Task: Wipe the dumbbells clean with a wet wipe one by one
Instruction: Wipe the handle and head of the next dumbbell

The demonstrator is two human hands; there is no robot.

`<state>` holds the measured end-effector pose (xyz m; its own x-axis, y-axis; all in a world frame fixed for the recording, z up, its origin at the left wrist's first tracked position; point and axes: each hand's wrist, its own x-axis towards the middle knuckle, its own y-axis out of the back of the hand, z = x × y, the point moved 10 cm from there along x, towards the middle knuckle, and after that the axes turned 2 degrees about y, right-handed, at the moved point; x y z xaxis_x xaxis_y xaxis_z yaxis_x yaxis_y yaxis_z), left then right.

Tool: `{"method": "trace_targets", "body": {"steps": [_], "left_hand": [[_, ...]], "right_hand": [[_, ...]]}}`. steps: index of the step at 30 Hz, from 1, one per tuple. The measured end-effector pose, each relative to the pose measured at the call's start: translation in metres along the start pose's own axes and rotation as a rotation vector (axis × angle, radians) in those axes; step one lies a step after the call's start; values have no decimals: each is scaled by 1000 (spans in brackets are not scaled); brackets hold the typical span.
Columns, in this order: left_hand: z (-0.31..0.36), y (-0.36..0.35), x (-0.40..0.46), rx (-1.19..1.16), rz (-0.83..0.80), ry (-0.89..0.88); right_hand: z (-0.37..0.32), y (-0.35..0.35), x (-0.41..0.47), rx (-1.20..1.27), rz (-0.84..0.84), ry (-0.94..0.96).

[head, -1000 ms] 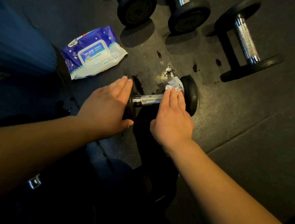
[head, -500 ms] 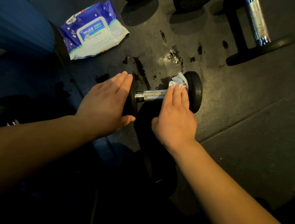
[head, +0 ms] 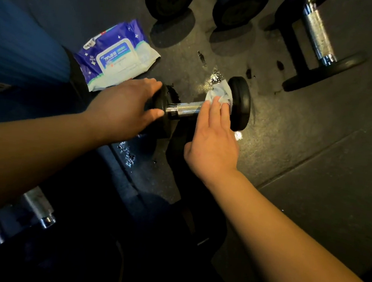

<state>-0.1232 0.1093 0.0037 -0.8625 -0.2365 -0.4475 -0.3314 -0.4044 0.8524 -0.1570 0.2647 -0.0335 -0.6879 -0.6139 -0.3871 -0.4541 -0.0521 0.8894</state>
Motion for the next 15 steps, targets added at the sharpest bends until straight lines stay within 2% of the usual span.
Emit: {"method": "trace_targets", "body": {"steps": [4,10,15], "left_hand": [[2,-5,6,39,-41,-11],[0,-11,7,78,-102,2],[0,-9,13,32,-109,2]], "right_hand": [[-1,7,11,23,46,12],[5,21,19,103,213,-65],[-25,23,14,187,204,97]]}}
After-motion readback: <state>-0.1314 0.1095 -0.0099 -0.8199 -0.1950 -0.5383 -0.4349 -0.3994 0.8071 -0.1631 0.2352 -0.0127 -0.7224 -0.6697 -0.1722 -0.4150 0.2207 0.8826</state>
